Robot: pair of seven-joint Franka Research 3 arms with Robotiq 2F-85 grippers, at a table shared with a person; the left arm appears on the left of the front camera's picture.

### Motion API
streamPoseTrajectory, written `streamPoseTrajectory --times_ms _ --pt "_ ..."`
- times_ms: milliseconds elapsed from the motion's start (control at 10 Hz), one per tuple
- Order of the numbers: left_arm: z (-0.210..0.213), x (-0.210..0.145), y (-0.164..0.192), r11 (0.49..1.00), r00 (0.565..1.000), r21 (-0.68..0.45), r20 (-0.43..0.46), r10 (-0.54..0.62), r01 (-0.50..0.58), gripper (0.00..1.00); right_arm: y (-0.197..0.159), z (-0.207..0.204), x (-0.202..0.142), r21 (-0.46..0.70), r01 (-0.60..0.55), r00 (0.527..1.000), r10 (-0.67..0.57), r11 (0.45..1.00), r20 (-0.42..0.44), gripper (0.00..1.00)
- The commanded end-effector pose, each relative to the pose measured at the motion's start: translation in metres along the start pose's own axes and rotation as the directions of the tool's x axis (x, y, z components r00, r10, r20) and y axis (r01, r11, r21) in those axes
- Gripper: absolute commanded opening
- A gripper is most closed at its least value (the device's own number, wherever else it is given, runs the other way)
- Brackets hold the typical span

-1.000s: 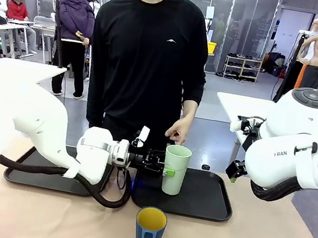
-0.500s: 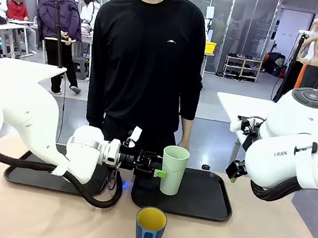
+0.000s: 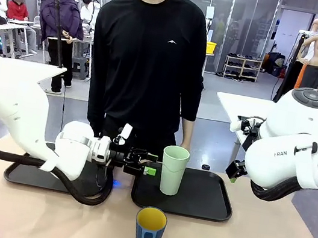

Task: Sort and store the cups by type.
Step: Place the picked Reusable plastic cup into the Flat Tray indicated by the person, then pick up the Handle plastic cup and place it into the empty Flat Tray.

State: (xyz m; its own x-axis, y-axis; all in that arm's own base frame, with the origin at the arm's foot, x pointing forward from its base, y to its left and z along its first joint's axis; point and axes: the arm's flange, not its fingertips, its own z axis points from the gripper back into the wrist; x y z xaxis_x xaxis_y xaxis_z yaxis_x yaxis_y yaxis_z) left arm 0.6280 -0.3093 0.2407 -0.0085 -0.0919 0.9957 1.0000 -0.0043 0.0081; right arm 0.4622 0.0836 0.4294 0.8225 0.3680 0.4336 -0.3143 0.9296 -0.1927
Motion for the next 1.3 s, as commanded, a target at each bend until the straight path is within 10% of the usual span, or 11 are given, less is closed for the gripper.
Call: streamPoseTrajectory --times_ms 0,1200 --pt "0.016 0.002 -0.015 1.0 1.0 0.0 0.008 -0.03 0.03 1.0 -0.001 0.0 0.0 -0.013 -0.005 1.0 0.005 1.0 -0.002 1.0" --pt "0.015 0.003 -0.004 1.0 1.0 0.007 -0.002 -0.016 0.016 1.0 -0.001 0.0 0.0 -0.013 -0.005 1.0 0.005 1.0 -0.002 1.0"
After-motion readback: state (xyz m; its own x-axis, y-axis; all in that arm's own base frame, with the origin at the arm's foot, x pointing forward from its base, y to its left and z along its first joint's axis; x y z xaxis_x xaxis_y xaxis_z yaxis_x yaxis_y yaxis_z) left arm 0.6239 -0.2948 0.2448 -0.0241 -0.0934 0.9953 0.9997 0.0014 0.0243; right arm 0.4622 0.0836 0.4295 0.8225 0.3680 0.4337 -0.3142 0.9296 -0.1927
